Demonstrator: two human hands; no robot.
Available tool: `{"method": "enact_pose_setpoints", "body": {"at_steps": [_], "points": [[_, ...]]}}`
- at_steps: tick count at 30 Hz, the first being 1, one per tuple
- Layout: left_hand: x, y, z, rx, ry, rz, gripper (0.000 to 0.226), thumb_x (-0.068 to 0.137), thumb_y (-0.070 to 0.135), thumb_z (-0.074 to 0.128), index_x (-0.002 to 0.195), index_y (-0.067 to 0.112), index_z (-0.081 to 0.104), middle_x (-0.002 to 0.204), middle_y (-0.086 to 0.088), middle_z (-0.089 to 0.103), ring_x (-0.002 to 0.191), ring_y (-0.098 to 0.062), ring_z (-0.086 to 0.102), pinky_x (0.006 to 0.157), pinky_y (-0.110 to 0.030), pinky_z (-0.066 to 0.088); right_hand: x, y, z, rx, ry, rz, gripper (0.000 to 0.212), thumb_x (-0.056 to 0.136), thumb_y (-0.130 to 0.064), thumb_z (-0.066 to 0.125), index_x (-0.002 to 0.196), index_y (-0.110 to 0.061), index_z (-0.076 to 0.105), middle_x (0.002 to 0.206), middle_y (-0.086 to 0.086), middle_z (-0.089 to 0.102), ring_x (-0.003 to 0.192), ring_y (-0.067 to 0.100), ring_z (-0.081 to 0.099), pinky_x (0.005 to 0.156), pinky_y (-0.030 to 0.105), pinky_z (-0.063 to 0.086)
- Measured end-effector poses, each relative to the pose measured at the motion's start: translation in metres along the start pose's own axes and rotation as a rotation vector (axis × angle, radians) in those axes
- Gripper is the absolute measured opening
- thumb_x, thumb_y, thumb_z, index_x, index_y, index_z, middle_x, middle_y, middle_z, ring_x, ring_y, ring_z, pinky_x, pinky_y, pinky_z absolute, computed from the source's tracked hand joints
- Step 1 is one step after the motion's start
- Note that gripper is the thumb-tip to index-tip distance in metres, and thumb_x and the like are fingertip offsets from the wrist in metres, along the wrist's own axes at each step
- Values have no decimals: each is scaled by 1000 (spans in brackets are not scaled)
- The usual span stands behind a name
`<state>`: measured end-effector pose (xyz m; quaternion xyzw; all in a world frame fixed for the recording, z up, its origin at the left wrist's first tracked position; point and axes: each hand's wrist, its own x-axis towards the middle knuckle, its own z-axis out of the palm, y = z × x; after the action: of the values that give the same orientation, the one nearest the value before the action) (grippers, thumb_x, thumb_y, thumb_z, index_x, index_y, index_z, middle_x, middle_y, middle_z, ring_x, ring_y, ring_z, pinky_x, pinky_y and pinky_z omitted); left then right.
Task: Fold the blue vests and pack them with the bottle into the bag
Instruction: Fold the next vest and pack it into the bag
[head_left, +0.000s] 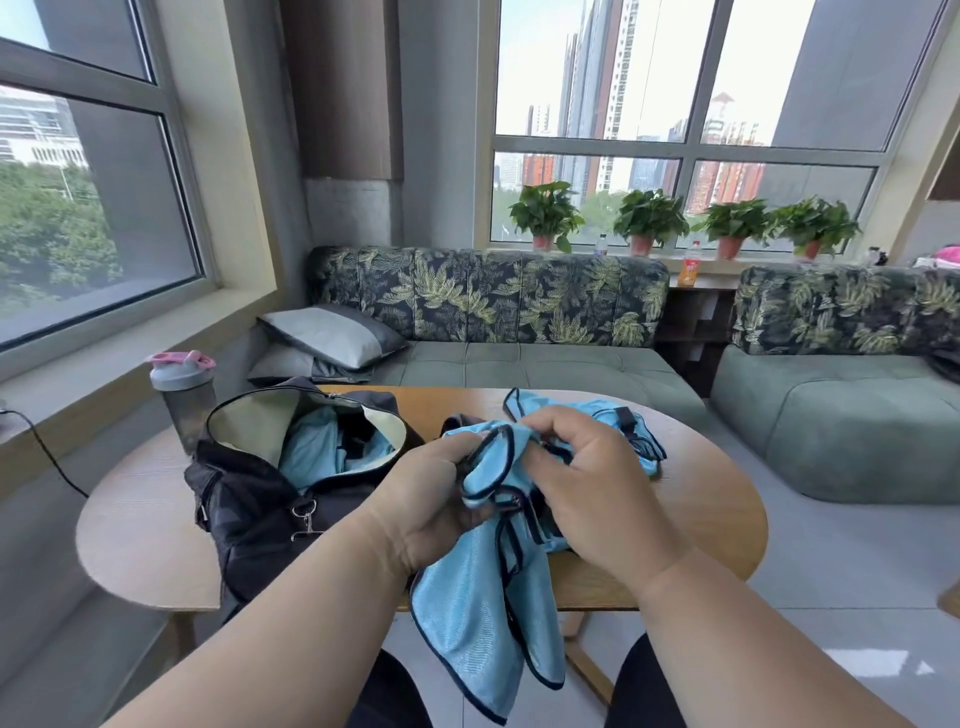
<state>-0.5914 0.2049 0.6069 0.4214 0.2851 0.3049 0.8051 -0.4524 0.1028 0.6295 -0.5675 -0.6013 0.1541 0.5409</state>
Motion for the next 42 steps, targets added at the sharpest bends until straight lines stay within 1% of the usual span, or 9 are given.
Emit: {"method": "enact_pose_setpoints", "body": {"at_steps": [4, 9, 13, 17, 21, 25, 30, 37, 42], "points": [[6, -12, 0, 132, 96, 12, 9, 101, 13, 58, 98, 11, 66, 78, -1, 60, 57, -9, 52, 52, -20, 48, 18, -11, -10, 65, 128, -22, 11, 100, -26, 70, 89, -29, 68, 84, 3, 73, 81, 31, 67, 76, 52, 55], [7, -18, 4, 354, 50, 59, 17, 86, 18, 67, 100, 10, 62, 86, -9, 59, 60, -13, 53, 58, -24, 41, 45, -26, -24, 107, 195, -73, 18, 96, -17, 74, 82, -24, 67, 76, 3, 71, 69, 15, 62, 65, 47, 53], [7, -31, 2, 558, 7, 52, 42, 79, 15, 66, 119, 5, 62, 107, -18, 71, 85, -23, 69, 80, -38, 62, 60, -34, -32, 92, 185, -122, 22, 93, -13, 78, 79, -25, 65, 71, -3, 67, 66, 10, 58, 63, 32, 50], [5, -40, -3, 668, -80, 35, 94, 67, 22, 59, 157, 32, 34, 143, -2, 52, 125, -16, 58, 102, -32, 51, 70, -37, -39, 51, 220, -146, 25, 92, -13, 79, 77, -27, 64, 71, -7, 66, 67, 9, 58, 63, 30, 51], [3, -43, -2, 644, -109, 64, 87, 72, 38, 64, 156, 44, 39, 154, 4, 52, 140, -12, 48, 106, -31, 37, 83, -34, -38, -11, 304, -88, 25, 92, -26, 78, 77, -22, 58, 71, 2, 64, 62, 10, 53, 58, 34, 47], [-3, -52, 5, 791, -73, 281, 56, 91, 37, 77, 141, 43, 53, 134, 15, 69, 128, -6, 62, 112, -37, 49, 102, -35, -31, 70, 331, 32, 27, 90, -26, 73, 76, -21, 51, 66, -8, 46, 58, 10, 41, 59, 30, 38], [-5, -60, 16, 982, 296, 476, 47, 85, 42, 78, 114, 47, 42, 101, 23, 71, 94, 4, 67, 81, -32, 59, 112, -40, -25, 330, 261, 153, 25, 85, -12, 60, 71, -24, 42, 78, 8, 47, 69, 22, 50, 63, 43, 46], [10, -50, -20, 1298, 455, 361, 22, 79, 11, 54, 88, 30, 46, 82, 8, 62, 75, -12, 59, 62, -37, 48, 113, -33, -40, 346, 365, 167, 32, 85, -7, 54, 64, -23, 36, 73, 9, 55, 72, 29, 65, 61, 34, 40], [17, -27, -55, 1386, 549, 206, 16, 80, 11, 53, 86, 25, 58, 76, 4, 67, 74, -20, 63, 64, -38, 53, 113, -18, -47, 357, 400, 188, 30, 80, -17, 59, 65, -26, 34, 68, -3, 30, 64, 15, 28, 60, 34, 23]]}}
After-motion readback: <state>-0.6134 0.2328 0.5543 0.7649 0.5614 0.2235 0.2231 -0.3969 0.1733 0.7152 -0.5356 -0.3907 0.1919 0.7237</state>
